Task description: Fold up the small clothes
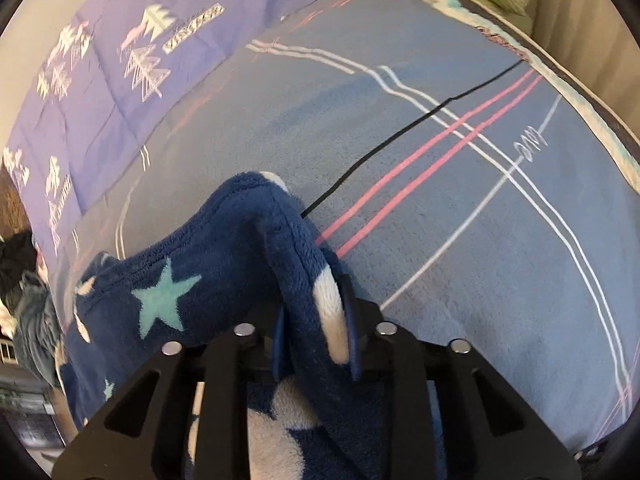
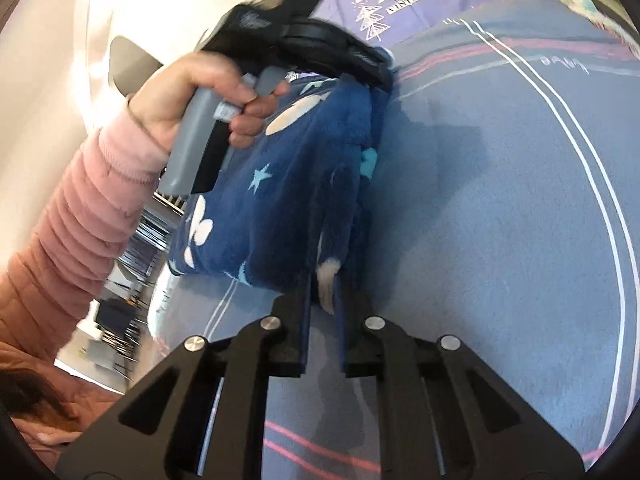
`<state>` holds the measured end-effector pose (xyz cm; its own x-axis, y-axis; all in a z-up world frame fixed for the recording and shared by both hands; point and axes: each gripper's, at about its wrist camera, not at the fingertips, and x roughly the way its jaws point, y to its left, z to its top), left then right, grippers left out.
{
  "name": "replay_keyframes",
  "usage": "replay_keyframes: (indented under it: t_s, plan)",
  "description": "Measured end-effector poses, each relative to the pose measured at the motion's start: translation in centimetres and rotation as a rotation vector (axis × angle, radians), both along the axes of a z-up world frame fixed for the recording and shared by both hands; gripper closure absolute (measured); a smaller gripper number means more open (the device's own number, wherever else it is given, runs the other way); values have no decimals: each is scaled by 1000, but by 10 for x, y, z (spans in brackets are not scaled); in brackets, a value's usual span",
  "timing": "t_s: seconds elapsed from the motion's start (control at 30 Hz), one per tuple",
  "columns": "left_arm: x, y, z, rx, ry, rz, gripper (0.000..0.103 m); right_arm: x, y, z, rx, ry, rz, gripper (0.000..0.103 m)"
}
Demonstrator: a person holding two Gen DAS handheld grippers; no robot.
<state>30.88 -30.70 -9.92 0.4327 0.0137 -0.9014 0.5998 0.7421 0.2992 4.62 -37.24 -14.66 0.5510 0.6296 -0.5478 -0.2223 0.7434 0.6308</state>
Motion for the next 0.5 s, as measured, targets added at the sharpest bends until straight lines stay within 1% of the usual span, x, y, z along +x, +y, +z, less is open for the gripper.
replay_keyframes:
  t_s: [0.07, 0.1, 0.13, 0.17, 0.2, 0.23, 0.3, 0.37, 0.4, 0.47, 0.5]
  plan:
    - [-7, 1, 7, -18, -20, -24, 69, -1, -14, -4, 68, 45, -11, 90]
    - [-11, 2, 11, -35, -23, -35, 61, -3, -21, -8, 99, 67, -27, 87]
    - [-16, 4, 15, -56, -25, -49, 56, -7, -28, -12, 113, 80, -42, 71]
    - [-25, 7, 21, -80, -28, -71, 54, -7, -31, -12, 121, 87, -52, 59]
    - [-34, 10, 26, -98, -37, -88, 49, -11, -32, -13, 137, 86, -48, 55]
    - [-44, 15, 32, -118, -55, -103, 47, -13, -31, -12, 150, 88, -31, 53]
    - [-64, 27, 40, -151, -77, -117, 46, -12, -25, -11, 177, 105, -11, 48]
    - [-82, 42, 47, -181, -95, -119, 46, -4, -17, -12, 205, 139, 6, 47]
    - [-87, 48, 49, -189, -98, -124, 44, 3, -11, -14, 219, 167, 3, 46]
    - [-91, 56, 50, -172, -103, -127, 42, 15, 0, -15, 249, 219, -39, 40]
    - [-88, 56, 49, -155, -106, -116, 42, 20, 2, -15, 272, 239, -90, 35]
